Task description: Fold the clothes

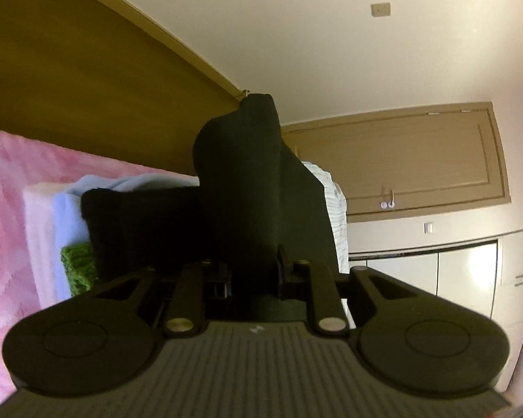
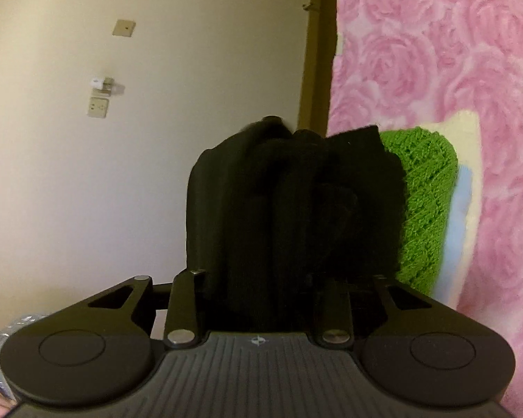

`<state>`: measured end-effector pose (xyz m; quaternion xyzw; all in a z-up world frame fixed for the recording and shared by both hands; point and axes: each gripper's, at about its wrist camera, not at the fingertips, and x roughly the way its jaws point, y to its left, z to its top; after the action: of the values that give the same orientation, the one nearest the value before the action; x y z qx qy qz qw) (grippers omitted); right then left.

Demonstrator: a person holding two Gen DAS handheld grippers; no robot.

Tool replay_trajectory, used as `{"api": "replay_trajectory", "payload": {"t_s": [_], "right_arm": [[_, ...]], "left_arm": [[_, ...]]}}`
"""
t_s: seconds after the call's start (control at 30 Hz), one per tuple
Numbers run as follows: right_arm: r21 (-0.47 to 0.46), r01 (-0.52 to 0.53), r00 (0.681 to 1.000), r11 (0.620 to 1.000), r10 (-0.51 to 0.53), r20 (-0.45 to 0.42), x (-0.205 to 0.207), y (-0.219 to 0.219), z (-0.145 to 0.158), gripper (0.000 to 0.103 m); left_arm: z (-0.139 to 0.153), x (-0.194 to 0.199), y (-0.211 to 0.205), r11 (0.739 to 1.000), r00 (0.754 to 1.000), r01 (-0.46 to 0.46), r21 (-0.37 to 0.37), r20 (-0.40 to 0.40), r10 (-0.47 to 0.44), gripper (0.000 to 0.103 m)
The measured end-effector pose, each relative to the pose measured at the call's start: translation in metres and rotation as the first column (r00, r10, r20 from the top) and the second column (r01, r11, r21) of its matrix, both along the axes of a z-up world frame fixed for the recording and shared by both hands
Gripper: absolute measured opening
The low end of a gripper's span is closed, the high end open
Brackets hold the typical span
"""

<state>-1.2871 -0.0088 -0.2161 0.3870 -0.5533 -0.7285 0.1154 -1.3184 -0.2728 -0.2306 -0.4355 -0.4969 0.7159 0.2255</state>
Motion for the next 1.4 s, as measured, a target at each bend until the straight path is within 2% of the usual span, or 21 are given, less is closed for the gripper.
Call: {"api": "replay_trajectory", "payload": {"t_s": [0.13,0.27,0.33,0.43,0.6,0.67,0.73,0.77,0.8,0.9,0.93,0.97,1.07,1.17,1.2,1.23,1.3,1.4], "right_arm": [[0.047,0.020,1.000,0.999,-0.021,0.019,0.010,0.013,0.019,0.046],[0.034,0.054,0.998,0.998,-0.055,0.034,0.011,0.022,0.024,0.047],[0.053,0.053,0.998,0.997,-0.055,0.039,-0.006,0.027,0.016,0.047],[0.080,0.052,0.997,0.995,-0.055,0.046,-0.004,0.028,0.023,0.052],[0.172,0.043,0.998,0.984,-0.051,0.045,0.008,0.033,0.041,0.058],[0.258,0.057,0.997,0.965,-0.067,0.032,0.017,0.036,0.053,0.062],[0.317,0.072,0.997,0.946,-0.079,0.010,0.023,0.040,0.058,0.060],[0.344,0.064,0.997,0.937,-0.071,0.009,0.022,0.040,0.056,0.048],[0.377,0.039,0.998,0.925,-0.052,0.024,0.018,0.039,0.053,0.042],[0.439,0.005,0.998,0.898,-0.030,0.051,0.014,0.033,0.049,0.043],[0.444,0.017,0.999,0.896,-0.035,0.032,0.016,0.032,0.053,0.044],[0.472,0.035,0.999,0.881,-0.047,0.014,0.020,0.029,0.060,0.047],[0.549,0.053,0.998,0.834,-0.035,-0.044,0.035,0.021,0.084,0.047],[0.606,0.021,0.993,0.795,0.052,-0.103,0.053,0.008,0.105,0.047],[0.628,0.000,0.989,0.778,0.094,-0.116,0.058,0.001,0.108,0.046],[0.655,-0.021,0.985,0.755,0.129,-0.117,0.063,-0.007,0.108,0.046],[0.652,-0.070,0.985,0.755,0.154,-0.073,0.069,-0.015,0.099,0.044],[0.647,-0.133,0.984,0.751,0.179,-0.005,0.081,-0.024,0.088,0.044]], "left_arm": [[-0.019,-0.004,0.000,1.000,0.999,-0.002,-0.011,0.047,0.002,0.020],[-0.017,0.006,0.003,1.000,0.998,-0.002,-0.011,0.067,0.003,0.022],[-0.015,0.012,0.005,1.000,0.997,-0.003,-0.010,0.076,0.004,0.022],[-0.012,0.019,0.008,1.000,0.996,-0.002,-0.013,0.084,0.003,0.022],[-0.007,0.030,0.000,0.999,0.997,0.018,-0.051,0.069,-0.014,0.022],[-0.006,0.033,-0.001,0.998,0.998,0.026,-0.064,0.065,-0.022,0.022],[-0.003,0.039,0.000,0.996,0.997,0.029,-0.079,0.069,-0.024,0.022],[0.001,0.043,-0.001,0.996,0.997,0.029,-0.089,0.072,-0.023,0.022],[0.004,0.047,-0.002,0.995,0.997,0.029,-0.098,0.075,-0.021,0.022],[0.017,0.055,0.001,0.986,0.998,0.052,-0.160,0.056,-0.043,0.022],[0.025,0.059,0.005,0.979,0.997,0.072,-0.191,0.032,-0.067,0.022],[0.033,0.063,0.008,0.971,0.996,0.092,-0.223,0.009,-0.092,0.021],[0.057,0.074,0.019,0.937,0.984,0.144,-0.318,-0.056,-0.170,0.021],[0.078,0.087,0.045,0.888,0.946,0.229,-0.399,-0.124,-0.299,0.022],[0.076,0.091,0.052,0.874,0.936,0.245,-0.419,-0.133,-0.327,0.021],[0.070,0.093,0.060,0.862,0.928,0.257,-0.437,-0.137,-0.346,0.021],[0.060,0.098,0.073,0.833,0.914,0.272,-0.482,-0.142,-0.381,0.020],[0.058,0.106,0.082,0.780,0.898,0.260,-0.570,-0.154,-0.412,0.011]]}}
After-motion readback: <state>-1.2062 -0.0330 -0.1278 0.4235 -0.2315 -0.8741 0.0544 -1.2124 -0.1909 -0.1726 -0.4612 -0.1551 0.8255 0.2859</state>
